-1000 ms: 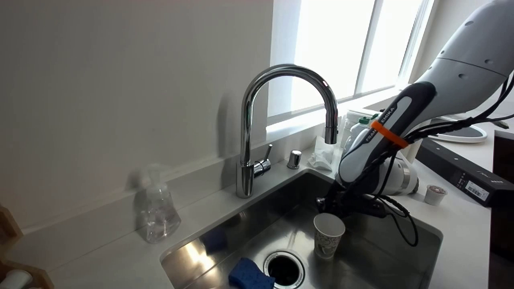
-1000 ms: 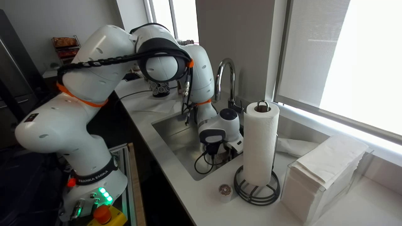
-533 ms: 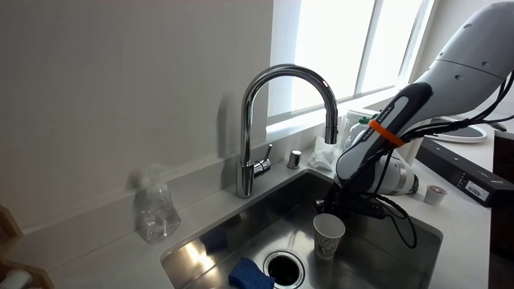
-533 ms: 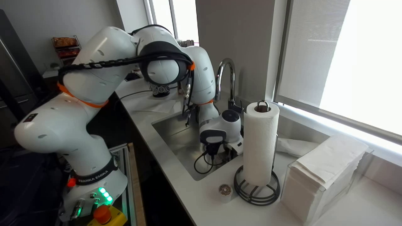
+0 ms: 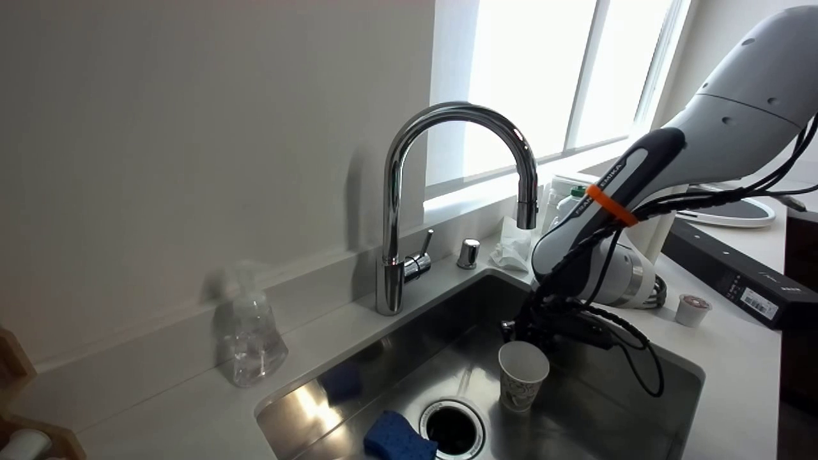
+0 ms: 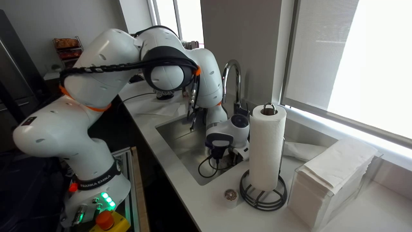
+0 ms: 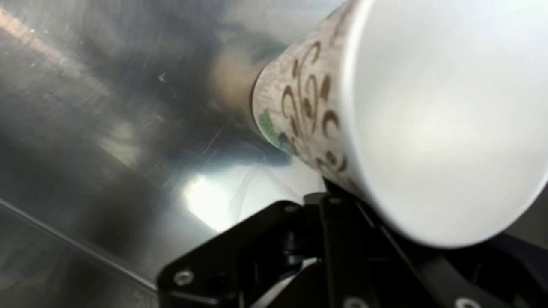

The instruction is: Put the paper cup inside the sink under the tap

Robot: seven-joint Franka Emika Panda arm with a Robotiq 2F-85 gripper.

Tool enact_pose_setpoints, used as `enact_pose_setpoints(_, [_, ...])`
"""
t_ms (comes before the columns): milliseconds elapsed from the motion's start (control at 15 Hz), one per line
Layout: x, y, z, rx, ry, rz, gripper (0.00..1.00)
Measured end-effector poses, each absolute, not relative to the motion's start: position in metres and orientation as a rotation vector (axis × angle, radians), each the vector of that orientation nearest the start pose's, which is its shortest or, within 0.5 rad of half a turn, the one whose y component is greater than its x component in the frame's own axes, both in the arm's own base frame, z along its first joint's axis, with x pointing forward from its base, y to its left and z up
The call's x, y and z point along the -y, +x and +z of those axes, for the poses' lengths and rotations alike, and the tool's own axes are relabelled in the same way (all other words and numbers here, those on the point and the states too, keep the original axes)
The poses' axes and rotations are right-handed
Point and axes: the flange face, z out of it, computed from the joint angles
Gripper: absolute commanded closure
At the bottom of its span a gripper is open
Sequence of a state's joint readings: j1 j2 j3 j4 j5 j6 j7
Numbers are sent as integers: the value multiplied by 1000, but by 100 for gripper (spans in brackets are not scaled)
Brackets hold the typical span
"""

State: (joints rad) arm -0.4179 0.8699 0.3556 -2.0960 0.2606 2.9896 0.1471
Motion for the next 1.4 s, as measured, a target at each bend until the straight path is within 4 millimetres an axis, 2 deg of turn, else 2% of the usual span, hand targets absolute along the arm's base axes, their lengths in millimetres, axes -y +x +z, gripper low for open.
enact_pose_setpoints(800, [39, 544, 25, -852, -2642, 73, 100])
enact_pose_setpoints(1133, [45, 544, 23, -866, -2665, 63, 100])
enact_pose_setpoints(1400, [45, 548, 29, -865, -2686, 7, 100])
